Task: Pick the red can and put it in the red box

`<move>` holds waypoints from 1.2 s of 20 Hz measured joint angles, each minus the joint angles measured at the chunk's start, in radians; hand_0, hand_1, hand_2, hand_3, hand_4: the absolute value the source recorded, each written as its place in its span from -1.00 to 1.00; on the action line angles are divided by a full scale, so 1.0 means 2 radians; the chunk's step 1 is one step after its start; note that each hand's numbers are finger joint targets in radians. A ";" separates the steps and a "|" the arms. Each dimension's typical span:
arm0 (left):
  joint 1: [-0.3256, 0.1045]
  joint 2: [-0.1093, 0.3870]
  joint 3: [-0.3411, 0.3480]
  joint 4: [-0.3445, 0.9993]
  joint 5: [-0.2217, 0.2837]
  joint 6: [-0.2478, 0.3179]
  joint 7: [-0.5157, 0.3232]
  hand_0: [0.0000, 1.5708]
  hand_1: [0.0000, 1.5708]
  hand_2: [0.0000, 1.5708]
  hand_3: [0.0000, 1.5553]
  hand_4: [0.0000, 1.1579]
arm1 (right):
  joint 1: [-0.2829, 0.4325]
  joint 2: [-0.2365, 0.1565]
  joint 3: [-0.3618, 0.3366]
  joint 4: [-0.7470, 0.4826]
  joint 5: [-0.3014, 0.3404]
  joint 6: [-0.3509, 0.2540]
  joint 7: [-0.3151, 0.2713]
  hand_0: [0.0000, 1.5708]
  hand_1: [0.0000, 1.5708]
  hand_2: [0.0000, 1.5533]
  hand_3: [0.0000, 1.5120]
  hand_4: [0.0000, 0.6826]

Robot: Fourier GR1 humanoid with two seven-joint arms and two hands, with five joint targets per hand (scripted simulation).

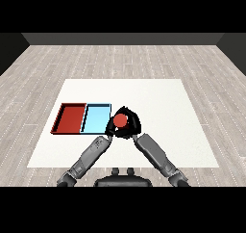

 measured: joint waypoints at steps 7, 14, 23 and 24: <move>-0.006 0.006 -0.012 0.018 0.024 0.042 -0.009 1.00 1.00 0.87 0.71 0.54 | -0.019 -0.003 0.006 0.027 -0.020 0.001 -0.018 0.87 0.87 0.85 0.84 0.63; -0.015 0.007 -0.018 0.020 0.022 0.070 -0.013 1.00 1.00 0.92 0.81 0.50 | -0.015 -0.005 0.009 0.013 -0.016 -0.010 -0.014 0.94 0.94 0.88 0.85 0.59; -0.010 0.005 -0.004 -0.010 0.018 0.065 -0.002 1.00 1.00 1.00 0.92 0.97 | -0.022 -0.004 0.005 -0.010 -0.023 -0.006 0.007 -0.03 -0.03 -0.21 -1.00 -1.00; -0.008 0.004 -0.005 -0.008 0.019 0.065 -0.003 1.00 1.00 1.00 0.92 0.97 | -0.017 -0.003 0.004 -0.011 -0.021 0.001 0.004 -1.00 -1.00 -1.00 -1.00 -1.00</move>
